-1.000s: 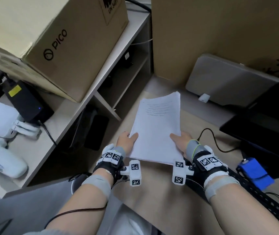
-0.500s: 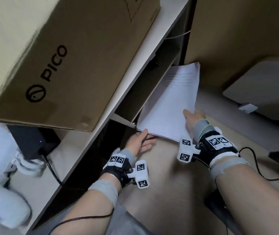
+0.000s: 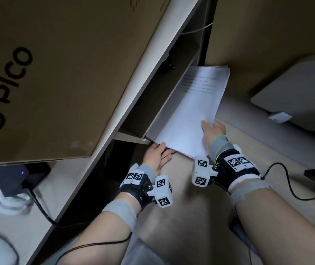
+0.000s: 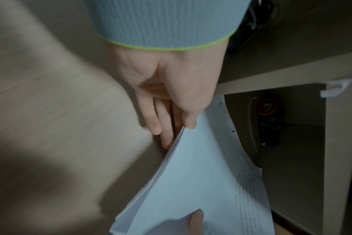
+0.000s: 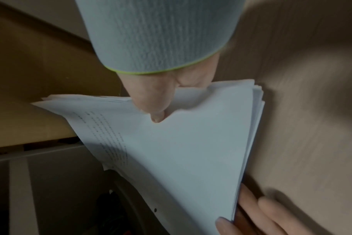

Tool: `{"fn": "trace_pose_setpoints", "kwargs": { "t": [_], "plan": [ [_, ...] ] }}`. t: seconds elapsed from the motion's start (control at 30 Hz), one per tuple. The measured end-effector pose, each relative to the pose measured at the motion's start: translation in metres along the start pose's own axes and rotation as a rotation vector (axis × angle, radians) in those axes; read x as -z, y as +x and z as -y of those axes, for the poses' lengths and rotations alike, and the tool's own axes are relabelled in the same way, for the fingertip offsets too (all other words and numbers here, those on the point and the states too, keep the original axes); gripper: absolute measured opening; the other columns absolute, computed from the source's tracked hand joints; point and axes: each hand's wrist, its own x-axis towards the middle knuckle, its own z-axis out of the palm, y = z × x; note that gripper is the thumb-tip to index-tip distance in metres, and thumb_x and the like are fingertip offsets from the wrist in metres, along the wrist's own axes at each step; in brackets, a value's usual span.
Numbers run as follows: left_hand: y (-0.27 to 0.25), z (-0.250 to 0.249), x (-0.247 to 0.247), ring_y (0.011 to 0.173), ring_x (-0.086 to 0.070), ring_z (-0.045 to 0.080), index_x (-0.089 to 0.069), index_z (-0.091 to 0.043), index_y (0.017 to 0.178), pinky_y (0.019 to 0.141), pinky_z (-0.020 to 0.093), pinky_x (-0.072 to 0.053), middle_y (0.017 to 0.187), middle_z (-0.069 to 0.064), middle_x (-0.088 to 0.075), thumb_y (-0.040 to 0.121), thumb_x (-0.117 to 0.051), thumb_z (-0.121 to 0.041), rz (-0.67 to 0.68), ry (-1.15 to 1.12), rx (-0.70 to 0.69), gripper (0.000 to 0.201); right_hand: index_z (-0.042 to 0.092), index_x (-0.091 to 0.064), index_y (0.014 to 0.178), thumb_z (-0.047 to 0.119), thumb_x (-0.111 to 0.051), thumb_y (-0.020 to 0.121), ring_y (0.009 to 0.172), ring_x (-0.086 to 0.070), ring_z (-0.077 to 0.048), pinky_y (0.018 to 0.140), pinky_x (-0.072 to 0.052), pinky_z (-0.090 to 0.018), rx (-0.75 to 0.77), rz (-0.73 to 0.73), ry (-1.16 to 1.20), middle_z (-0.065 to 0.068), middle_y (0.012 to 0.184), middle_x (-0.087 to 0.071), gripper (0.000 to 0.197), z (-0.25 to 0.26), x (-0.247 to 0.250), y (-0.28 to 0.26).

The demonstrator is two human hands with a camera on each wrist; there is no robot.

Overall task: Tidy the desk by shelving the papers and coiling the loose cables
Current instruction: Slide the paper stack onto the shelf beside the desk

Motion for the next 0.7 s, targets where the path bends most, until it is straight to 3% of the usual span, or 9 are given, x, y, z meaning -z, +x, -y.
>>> {"fn": "trace_pose_setpoints", "kwargs": {
  "t": [0.17,0.27,0.33,0.4,0.47,0.5,0.53,0.6,0.7],
  "plan": [
    [-0.002,-0.002,0.002,0.049,-0.063,0.003,-0.053,-0.017,0.094,0.101,0.040,-0.049,0.063,-0.005,-0.068,0.099,-0.057,-0.016,0.015,-0.055,0.006,0.007,0.007,-0.061,0.123,0.017,-0.058,0.094,0.101,-0.064,-0.024,0.098,-0.050,-0.036,0.015,0.092,-0.045,-0.007,0.110,-0.067,0.031,0.001,-0.024,-0.003],
    [-0.008,0.000,0.006,0.051,-0.066,0.007,-0.053,-0.015,0.092,0.098,0.041,-0.052,0.064,-0.001,-0.070,0.101,-0.055,-0.017,0.035,-0.053,0.014,0.009,0.004,-0.052,0.132,0.031,-0.057,0.093,0.119,-0.058,-0.028,0.107,-0.042,-0.042,0.006,0.249,-0.254,-0.010,0.130,-0.060,0.047,0.014,-0.046,-0.004],
    [-0.010,-0.002,0.008,0.052,-0.068,0.008,-0.051,-0.013,0.091,0.086,0.033,-0.056,0.059,-0.001,-0.068,0.102,-0.052,-0.016,0.041,-0.049,0.020,0.011,0.005,-0.049,0.133,0.047,-0.056,0.086,0.121,-0.057,-0.032,0.107,-0.041,-0.045,-0.035,0.323,-0.369,-0.012,0.134,-0.058,0.063,0.018,-0.057,0.001],
    [-0.008,-0.004,0.010,0.062,-0.073,0.012,-0.052,-0.009,0.103,0.073,0.026,-0.060,0.068,0.006,-0.073,0.101,-0.054,-0.016,0.027,-0.067,0.037,0.008,0.008,-0.052,0.129,0.055,-0.056,0.078,0.113,-0.062,-0.033,0.102,-0.047,-0.049,-0.061,0.314,-0.335,-0.011,0.125,-0.063,0.070,0.020,-0.059,0.007],
    [-0.006,-0.005,0.011,0.068,-0.075,0.015,-0.049,-0.007,0.121,0.061,0.022,-0.061,0.076,0.015,-0.075,0.099,-0.058,-0.017,-0.022,-0.087,0.061,0.025,0.011,-0.060,0.105,0.043,-0.060,0.083,0.083,-0.069,-0.029,0.083,-0.059,-0.048,-0.043,0.237,-0.188,-0.011,0.101,-0.068,0.039,0.023,-0.056,0.008],
    [-0.006,-0.006,0.012,0.066,-0.075,0.015,-0.047,-0.008,0.125,0.056,0.021,-0.060,0.076,0.016,-0.075,0.099,-0.059,-0.017,-0.034,-0.100,0.066,0.031,0.013,-0.059,0.088,0.032,-0.059,0.087,0.066,-0.065,-0.027,0.071,-0.061,-0.043,-0.021,0.193,-0.155,-0.013,0.087,-0.065,0.019,0.024,-0.052,0.010],
    [-0.006,-0.005,0.011,0.064,-0.075,0.015,-0.047,-0.008,0.125,0.054,0.021,-0.059,0.074,0.016,-0.075,0.098,-0.059,-0.017,-0.039,-0.118,0.069,0.031,0.015,-0.055,0.074,0.022,-0.059,0.088,0.057,-0.057,-0.024,0.061,-0.058,-0.038,-0.001,0.153,-0.139,-0.015,0.077,-0.059,0.016,0.026,-0.048,0.012],
    [-0.005,-0.003,0.011,0.064,-0.075,0.017,-0.049,-0.010,0.114,0.055,0.023,-0.060,0.074,0.018,-0.074,0.097,-0.061,-0.015,-0.039,-0.160,0.071,0.021,0.016,-0.051,0.060,0.010,-0.061,0.085,0.051,-0.047,-0.020,0.053,-0.050,-0.032,0.009,0.124,-0.113,-0.014,0.064,-0.052,0.028,0.024,-0.043,0.019],
    [-0.002,0.000,0.012,0.076,-0.076,0.020,-0.053,-0.007,0.105,0.071,0.030,-0.061,0.098,0.023,-0.072,0.097,-0.060,-0.014,-0.006,-0.207,0.075,0.013,0.015,-0.056,0.059,0.006,-0.066,0.081,0.047,-0.046,-0.018,0.058,-0.051,-0.033,0.003,0.108,-0.110,-0.007,0.057,-0.049,0.026,0.026,-0.050,0.025]
  ]
}}
